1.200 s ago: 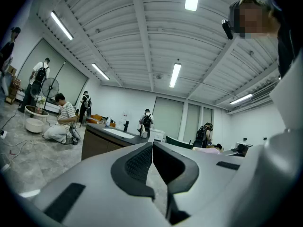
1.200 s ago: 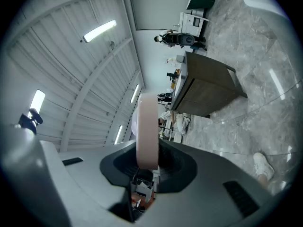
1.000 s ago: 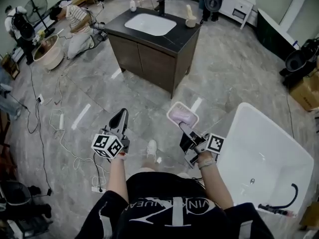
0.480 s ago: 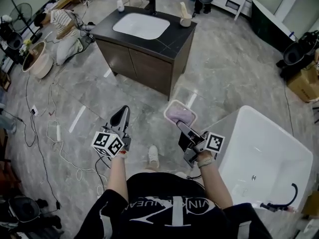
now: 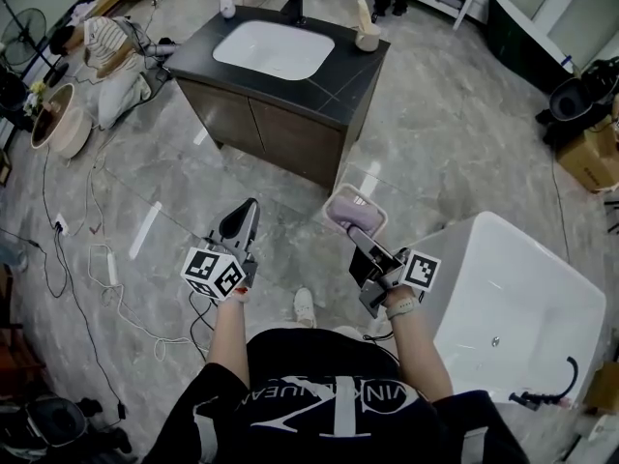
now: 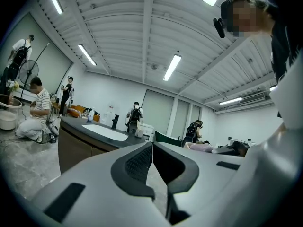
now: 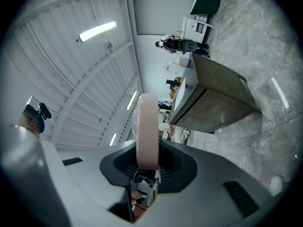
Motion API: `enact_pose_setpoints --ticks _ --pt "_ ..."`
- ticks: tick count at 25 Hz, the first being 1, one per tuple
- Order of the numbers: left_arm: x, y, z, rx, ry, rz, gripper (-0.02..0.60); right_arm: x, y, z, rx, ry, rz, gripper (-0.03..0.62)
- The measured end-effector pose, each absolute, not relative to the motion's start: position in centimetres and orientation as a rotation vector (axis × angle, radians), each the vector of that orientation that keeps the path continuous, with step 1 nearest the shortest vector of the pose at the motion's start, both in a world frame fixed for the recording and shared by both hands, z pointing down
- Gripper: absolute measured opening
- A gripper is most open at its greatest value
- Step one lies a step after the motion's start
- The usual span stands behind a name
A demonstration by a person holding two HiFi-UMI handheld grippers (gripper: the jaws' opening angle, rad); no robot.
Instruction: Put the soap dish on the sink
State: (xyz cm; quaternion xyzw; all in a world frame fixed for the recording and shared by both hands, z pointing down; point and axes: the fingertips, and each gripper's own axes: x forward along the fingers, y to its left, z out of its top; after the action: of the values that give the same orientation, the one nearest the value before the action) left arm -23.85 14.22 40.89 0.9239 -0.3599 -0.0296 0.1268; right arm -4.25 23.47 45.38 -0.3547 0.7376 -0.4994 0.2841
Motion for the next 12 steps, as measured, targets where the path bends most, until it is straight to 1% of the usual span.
enact_pose_setpoints --ticks 6,12 --pt "-24.6 9.7 41.6 2.686 -1.035 -0.103 0.021 -5.1 19.6 46.7 -0.971 1.953 -1.355 0.092" --pt "-24.3 7.5 42.0 2.679 -1.011 -0.114 0.021 -4.8 17.6 47.1 -0.997 1.943 -1.358 0.092"
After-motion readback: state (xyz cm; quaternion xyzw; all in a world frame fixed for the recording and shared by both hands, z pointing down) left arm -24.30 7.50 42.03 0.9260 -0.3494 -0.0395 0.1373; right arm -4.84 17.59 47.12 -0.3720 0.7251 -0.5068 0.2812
